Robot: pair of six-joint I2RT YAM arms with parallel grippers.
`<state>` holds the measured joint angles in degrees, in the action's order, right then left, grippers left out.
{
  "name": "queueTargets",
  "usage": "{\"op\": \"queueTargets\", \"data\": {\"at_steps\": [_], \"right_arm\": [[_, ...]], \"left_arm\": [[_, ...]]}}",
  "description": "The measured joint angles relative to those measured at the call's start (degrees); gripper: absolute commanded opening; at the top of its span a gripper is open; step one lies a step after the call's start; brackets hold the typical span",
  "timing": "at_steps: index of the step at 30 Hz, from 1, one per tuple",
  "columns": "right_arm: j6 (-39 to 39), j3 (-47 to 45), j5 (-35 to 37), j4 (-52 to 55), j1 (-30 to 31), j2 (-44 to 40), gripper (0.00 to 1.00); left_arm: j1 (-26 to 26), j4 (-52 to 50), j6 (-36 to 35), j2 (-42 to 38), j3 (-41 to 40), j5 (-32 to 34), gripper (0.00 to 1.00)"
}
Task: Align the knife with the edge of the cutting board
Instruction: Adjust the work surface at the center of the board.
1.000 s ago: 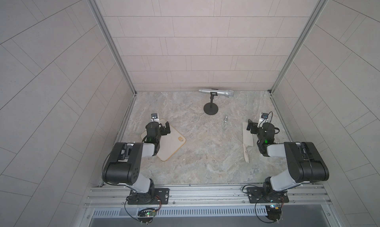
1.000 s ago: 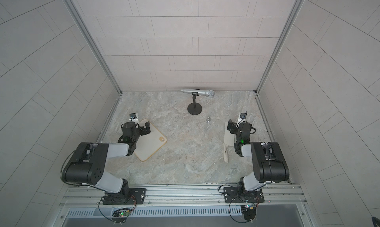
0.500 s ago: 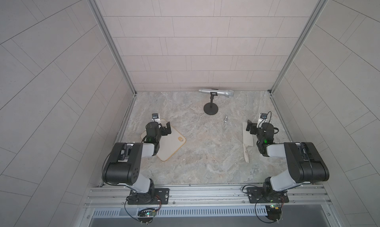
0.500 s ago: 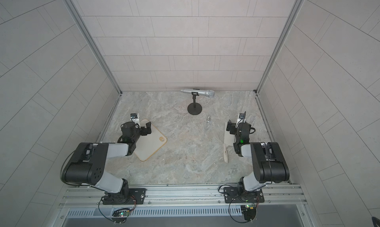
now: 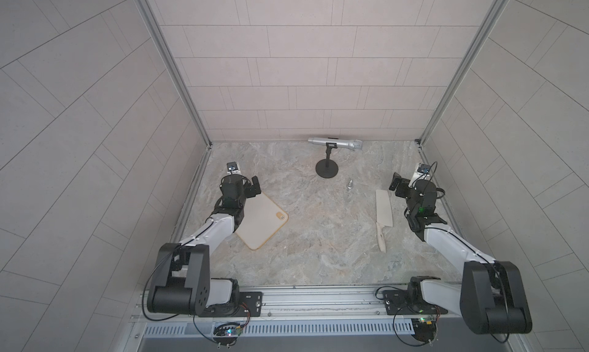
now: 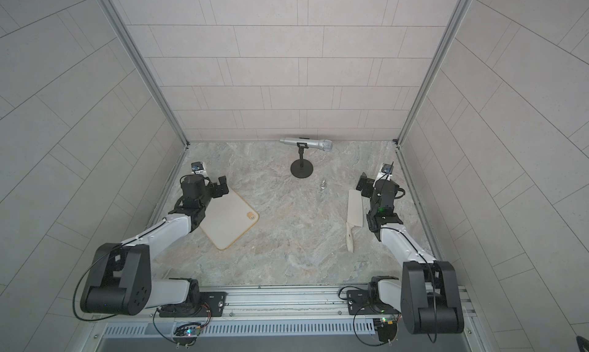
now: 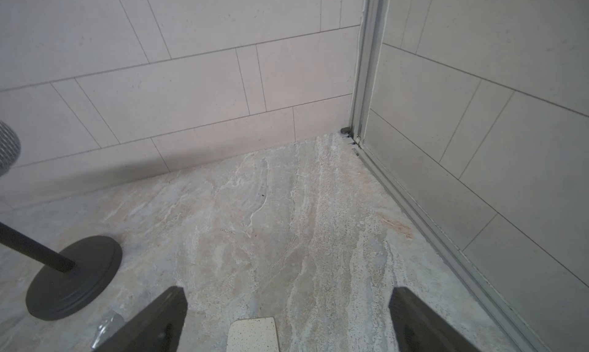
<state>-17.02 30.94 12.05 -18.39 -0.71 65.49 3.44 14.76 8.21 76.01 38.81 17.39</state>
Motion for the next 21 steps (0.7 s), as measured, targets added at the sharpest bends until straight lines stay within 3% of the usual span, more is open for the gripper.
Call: {"op": "queueTargets", "data": {"at_steps": [7,14,17,21], "right_arm": [[-10.73,4.61,-6.01,21.38,0.11,-10.25,1.00],[-12.63,10.19,-17.94,35.30,1.95,-15.91,1.00],[-12.87,12.59,-21.29,40.22,6.14,-17.09,1.00],[-14.60,14.08,-22.18,43.74,16.35,-18.75,1.00]], "left_arm": [[1.84,-22.91,9.57,-1.90,15.17,2.80,1.00],[1.86,-44.19,13.18,1.01,25.90,-4.57,1.00],[1.86,-50.16,14.75,2.69,27.65,-6.60,1.00],[1.86,-56.41,16.92,2.73,26.67,-7.76,1.00]]}}
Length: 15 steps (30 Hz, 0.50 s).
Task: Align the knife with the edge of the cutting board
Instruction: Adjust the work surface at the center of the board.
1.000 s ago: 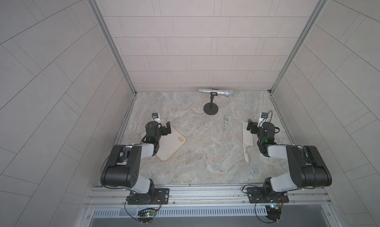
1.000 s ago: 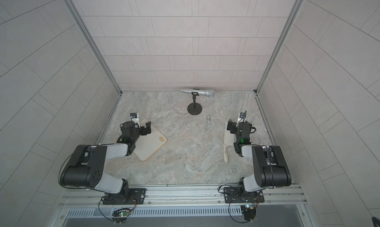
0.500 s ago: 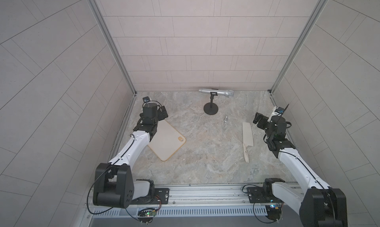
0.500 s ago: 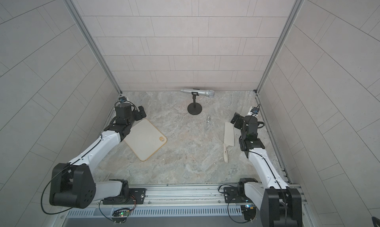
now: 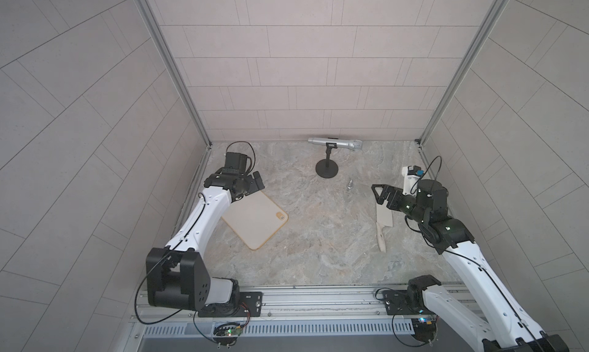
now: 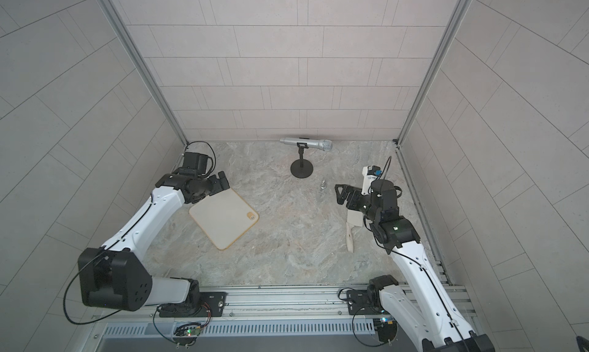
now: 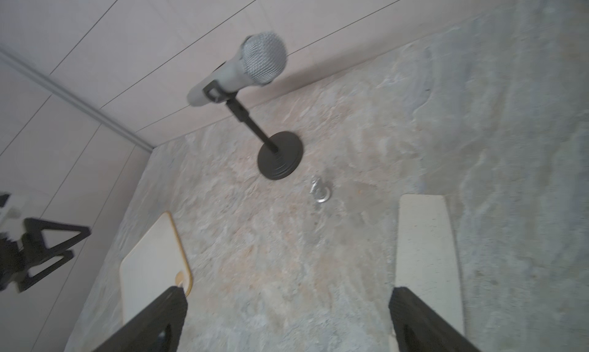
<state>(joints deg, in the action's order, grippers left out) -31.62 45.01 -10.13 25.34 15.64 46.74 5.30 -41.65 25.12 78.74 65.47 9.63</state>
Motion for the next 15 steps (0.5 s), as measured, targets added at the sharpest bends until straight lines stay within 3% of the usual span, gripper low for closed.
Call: {"op": "queueTargets", "data": {"at_steps": [7,15], "right_arm": [[-3.87,0.31,2.51,-0.87,18.40,3.74,1.00],[-6.60,-0.76,5.44,-6.78,28.02,13.97,1.00]], "left_arm": [[-0.02,-4.24,3.30,-0.94,-3.34,-2.01,1.00],[-0.15,-3.96,7.96,-3.02,-7.43,-1.11,1.00]]}}
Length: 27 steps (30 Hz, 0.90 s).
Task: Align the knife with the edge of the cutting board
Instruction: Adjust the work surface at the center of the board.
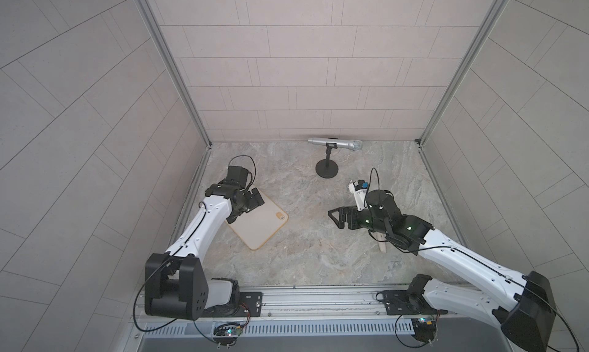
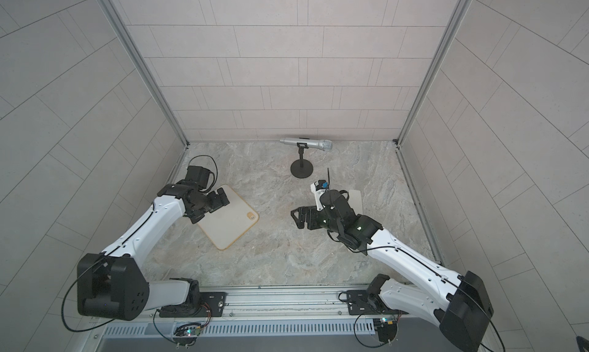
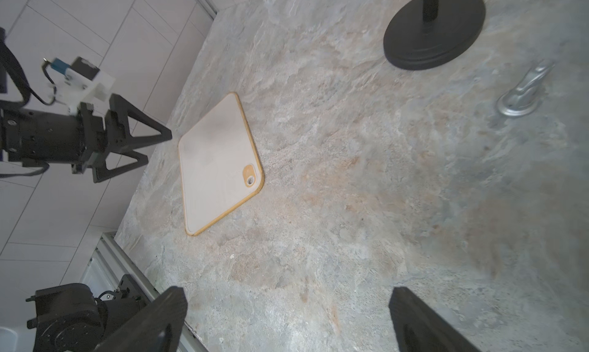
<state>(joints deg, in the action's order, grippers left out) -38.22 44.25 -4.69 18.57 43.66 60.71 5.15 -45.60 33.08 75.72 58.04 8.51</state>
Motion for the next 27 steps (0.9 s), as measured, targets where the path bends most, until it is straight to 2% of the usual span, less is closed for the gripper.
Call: {"op": "queueTargets", "data": {"at_steps": [7,13,19,27], "right_arm": [[-0.83,-0.44,0.74,-5.40,4.11,7.21,1.00],[1.57,1.70,-2.58,-9.99,4.92,17.31,1.00],[4.44,10.93,-7.69,-12.59,4.92,29.22,1.00],[7.48,26.69,-12.13,-13.68,4.92,45.07,1.00]], "left_arm": [[-1.07,0.66,0.61,3.58,4.68,1.20,1.00],[-5.64,1.14,3.50,4.17,-0.42,1.14,1.00],[-11.39,1.25,6.51,1.95,-6.16,-0.02,1.00],[-16.37,1.97,8.79,1.73,-7.02,-2.69,1.00]]}}
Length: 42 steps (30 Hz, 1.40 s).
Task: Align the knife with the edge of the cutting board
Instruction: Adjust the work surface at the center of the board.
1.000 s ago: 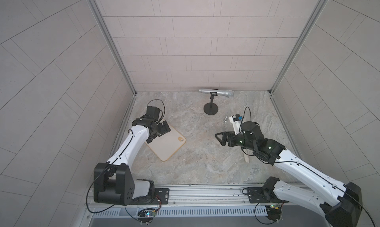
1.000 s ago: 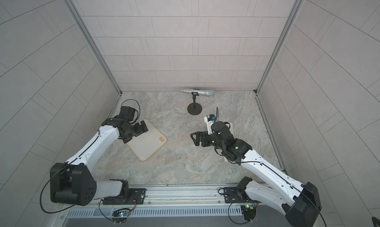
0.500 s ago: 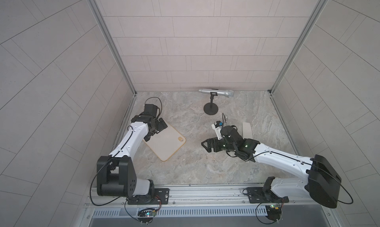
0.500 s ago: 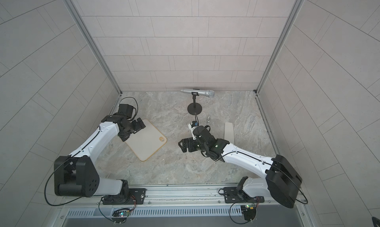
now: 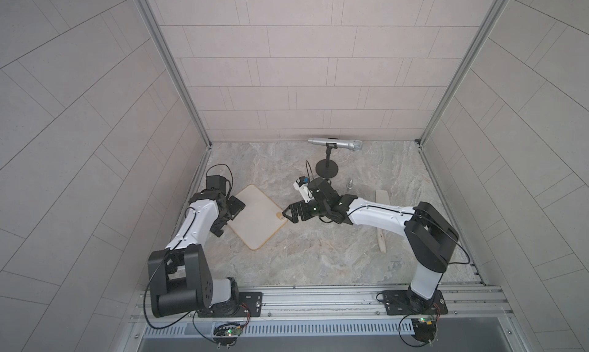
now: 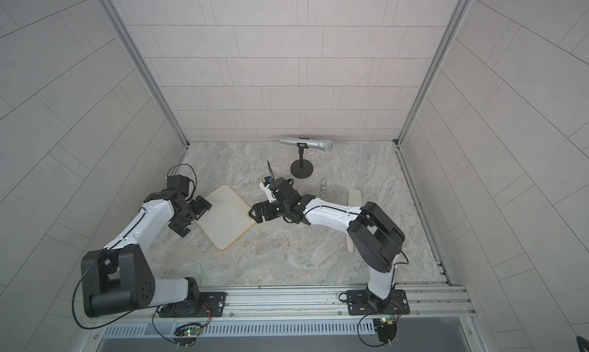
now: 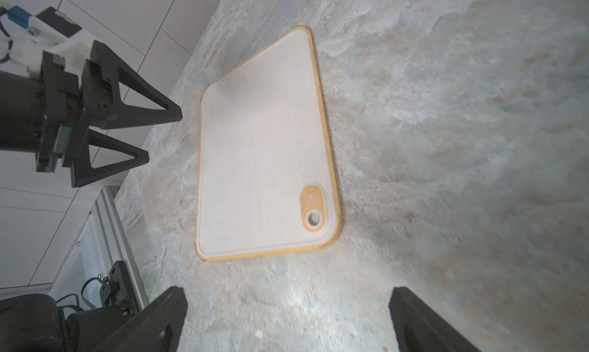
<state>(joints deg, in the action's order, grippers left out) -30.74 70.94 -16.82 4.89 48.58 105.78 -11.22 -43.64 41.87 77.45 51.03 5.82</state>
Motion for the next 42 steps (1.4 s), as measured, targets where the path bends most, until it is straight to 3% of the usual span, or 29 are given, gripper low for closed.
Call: {"op": "queueTargets", "data": {"at_steps": [9,17,32,42], "right_arm": [[2.03,16.94,-3.93,4.26,0.00,15.41,1.00],[3.34,25.20,-5.33,8.02,0.00,20.59,1.00],[3.32,26.16,-5.79,9.60,-0.22,23.41,1.00],[1.97,20.98,-6.84,2.80,-0.22,22.97,1.00]], "left_arm": [[-4.81,1.20,-0.70,5.20,1.62,-1.60,1.00],[-5.75,2.89,-0.70,12.07,3.69,-1.99,1.00],[-5.35,3.80,-1.36,23.58,10.29,-8.17,1.00],[-1.53,1.66,-2.78,27.12,14.69,-7.87,1.00]]}}
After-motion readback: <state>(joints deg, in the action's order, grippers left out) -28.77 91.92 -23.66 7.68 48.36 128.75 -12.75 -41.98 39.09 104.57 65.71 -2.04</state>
